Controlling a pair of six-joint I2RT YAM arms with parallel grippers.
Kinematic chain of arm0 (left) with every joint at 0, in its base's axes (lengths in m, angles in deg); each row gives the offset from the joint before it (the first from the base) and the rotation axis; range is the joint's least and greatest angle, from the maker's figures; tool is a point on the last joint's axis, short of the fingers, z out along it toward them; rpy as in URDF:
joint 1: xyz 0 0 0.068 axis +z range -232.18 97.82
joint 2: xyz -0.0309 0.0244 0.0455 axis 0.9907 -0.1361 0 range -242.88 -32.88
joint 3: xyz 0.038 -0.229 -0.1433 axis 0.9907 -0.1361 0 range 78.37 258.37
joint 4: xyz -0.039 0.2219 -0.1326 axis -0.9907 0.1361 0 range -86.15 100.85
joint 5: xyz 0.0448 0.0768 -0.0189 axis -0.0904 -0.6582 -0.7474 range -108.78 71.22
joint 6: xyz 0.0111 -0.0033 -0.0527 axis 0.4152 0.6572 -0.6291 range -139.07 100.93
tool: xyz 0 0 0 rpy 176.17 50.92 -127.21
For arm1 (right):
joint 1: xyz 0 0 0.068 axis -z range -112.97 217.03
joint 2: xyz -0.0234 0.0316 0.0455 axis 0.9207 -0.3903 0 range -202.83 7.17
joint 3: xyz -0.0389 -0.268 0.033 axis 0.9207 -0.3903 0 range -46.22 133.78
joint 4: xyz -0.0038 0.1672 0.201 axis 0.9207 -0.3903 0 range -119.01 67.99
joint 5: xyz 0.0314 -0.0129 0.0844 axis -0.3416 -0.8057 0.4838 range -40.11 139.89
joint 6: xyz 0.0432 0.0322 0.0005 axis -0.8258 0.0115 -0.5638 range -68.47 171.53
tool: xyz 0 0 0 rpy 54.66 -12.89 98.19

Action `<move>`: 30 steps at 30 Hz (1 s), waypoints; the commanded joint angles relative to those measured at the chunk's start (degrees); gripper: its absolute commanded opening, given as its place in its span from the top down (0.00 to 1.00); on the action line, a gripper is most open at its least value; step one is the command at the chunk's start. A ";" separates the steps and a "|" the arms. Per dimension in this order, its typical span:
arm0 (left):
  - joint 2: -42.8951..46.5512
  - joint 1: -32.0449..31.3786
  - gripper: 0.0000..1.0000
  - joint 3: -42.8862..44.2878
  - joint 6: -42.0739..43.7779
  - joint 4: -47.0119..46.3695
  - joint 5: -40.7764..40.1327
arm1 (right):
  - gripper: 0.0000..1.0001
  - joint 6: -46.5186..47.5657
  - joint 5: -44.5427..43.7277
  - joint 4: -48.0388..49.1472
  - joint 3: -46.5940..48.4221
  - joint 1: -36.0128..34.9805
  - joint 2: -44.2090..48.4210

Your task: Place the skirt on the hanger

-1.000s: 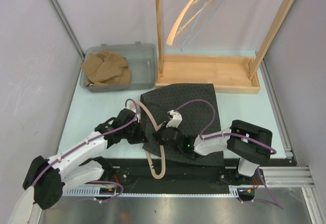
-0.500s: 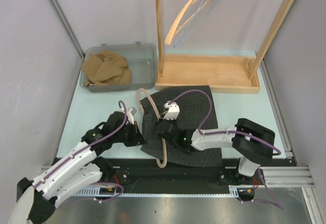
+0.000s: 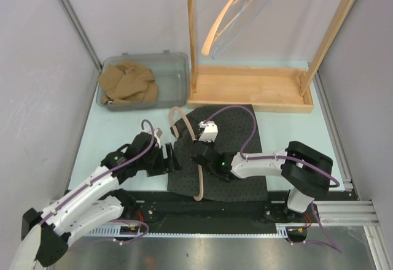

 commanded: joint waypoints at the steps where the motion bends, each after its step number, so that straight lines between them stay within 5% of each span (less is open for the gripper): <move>1: -7.74 3.04 0.18 6.86 -0.04 -6.36 -6.42 | 1.00 -1.07 0.33 -1.52 2.19 0.42 0.67; 8: -18.73 11.23 0.21 5.11 1.63 -17.34 -5.55 | 1.00 -1.86 3.67 -0.90 2.19 0.42 0.23; 14: -24.98 12.20 0.40 0.72 -2.92 -29.37 -1.50 | 1.00 -4.33 5.33 -3.01 2.19 1.30 0.41; 23: -31.47 13.35 0.32 -3.42 -4.86 -39.48 -1.59 | 1.00 -5.64 9.39 -3.80 2.10 2.70 0.49; 27: -35.00 13.70 0.49 -3.51 -6.01 -45.73 0.95 | 1.00 -6.70 10.27 -6.34 2.10 2.62 1.20; 30: -36.06 13.88 0.73 -3.77 -6.98 -48.02 3.68 | 1.00 -7.14 9.92 -7.93 2.10 2.71 1.90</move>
